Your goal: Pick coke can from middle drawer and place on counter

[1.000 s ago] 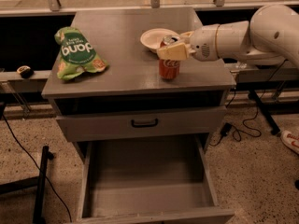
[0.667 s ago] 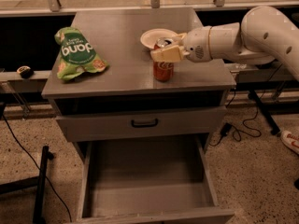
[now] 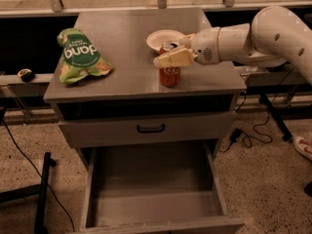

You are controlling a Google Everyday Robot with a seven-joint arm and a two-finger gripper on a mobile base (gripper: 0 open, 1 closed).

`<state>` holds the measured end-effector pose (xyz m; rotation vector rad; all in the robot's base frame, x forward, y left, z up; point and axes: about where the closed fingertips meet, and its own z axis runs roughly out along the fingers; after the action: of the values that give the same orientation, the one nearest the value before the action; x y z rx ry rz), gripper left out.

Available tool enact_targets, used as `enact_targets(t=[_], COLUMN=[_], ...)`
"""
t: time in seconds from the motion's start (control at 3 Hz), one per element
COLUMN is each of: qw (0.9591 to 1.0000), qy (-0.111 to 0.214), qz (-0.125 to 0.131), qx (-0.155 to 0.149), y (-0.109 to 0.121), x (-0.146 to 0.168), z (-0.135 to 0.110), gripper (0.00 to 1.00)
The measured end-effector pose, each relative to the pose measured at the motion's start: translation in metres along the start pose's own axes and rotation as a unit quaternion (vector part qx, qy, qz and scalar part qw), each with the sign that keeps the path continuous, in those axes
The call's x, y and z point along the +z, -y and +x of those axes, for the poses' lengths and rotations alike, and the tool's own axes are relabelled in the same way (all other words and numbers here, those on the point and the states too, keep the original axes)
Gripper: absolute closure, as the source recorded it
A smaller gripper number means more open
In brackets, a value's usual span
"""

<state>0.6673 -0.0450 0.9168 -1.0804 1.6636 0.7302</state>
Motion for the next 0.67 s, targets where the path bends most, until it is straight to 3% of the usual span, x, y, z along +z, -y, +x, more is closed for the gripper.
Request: enact_targets(t=[0.33,0.67], qw=[0.9997,0.9841], qy=[0.0,-0.055], qz=[-0.017,0.011], qx=[-0.02,-0.169], y=[-0.001,0.0], x=[-0.003,-0.055], z=[-0.009,-0.039], gripper=[0.0,0.0])
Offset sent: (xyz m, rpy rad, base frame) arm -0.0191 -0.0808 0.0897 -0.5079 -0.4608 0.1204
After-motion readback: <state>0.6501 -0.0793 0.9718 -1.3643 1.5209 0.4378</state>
